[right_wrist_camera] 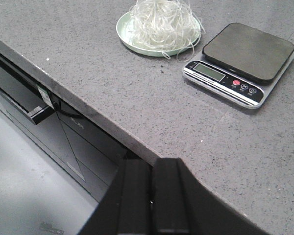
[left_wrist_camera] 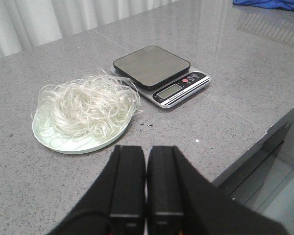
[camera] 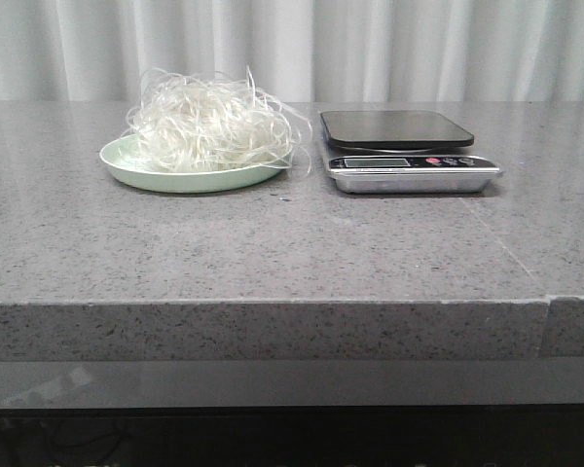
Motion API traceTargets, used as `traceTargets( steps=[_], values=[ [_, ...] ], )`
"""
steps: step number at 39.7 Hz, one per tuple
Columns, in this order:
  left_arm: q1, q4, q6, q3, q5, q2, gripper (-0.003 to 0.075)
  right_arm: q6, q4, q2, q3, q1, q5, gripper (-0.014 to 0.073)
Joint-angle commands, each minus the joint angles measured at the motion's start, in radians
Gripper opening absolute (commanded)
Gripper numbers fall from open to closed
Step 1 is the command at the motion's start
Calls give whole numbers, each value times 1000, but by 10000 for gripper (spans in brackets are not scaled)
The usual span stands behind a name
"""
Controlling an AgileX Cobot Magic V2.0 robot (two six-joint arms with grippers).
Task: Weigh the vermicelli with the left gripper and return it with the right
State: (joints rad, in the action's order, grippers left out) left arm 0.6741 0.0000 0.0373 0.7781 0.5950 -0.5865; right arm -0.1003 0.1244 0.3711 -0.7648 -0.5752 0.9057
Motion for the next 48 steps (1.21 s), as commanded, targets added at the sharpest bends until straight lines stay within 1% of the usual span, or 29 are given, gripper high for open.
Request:
traceTargets(
  steps=[1, 21, 25, 30, 40, 44, 48],
  values=[
    [7, -14, -9, 24, -79, -2, 155, -2, -5, 8, -24, 4, -69, 157],
    [-1, -15, -9, 10, -81, 5, 155, -2, -5, 8, -24, 4, -69, 157],
    [-67, 16, -7, -21, -134, 38, 155, -2, -5, 8, -24, 4, -69, 157],
    [-174, 16, -7, -117, -216, 119, 155, -2, -5, 8, -24, 4, -69, 157],
    [-390, 28, -7, -433, -464, 365, 155, -2, -5, 8, -24, 4, -69, 157],
    [-466, 19, -7, -548, -516, 472, 155, -2, -5, 8, -24, 4, -69, 157],
    [-523, 0, -7, -645, -535, 557, 155, -2, -5, 8, -24, 4, -69, 157]
  ],
)
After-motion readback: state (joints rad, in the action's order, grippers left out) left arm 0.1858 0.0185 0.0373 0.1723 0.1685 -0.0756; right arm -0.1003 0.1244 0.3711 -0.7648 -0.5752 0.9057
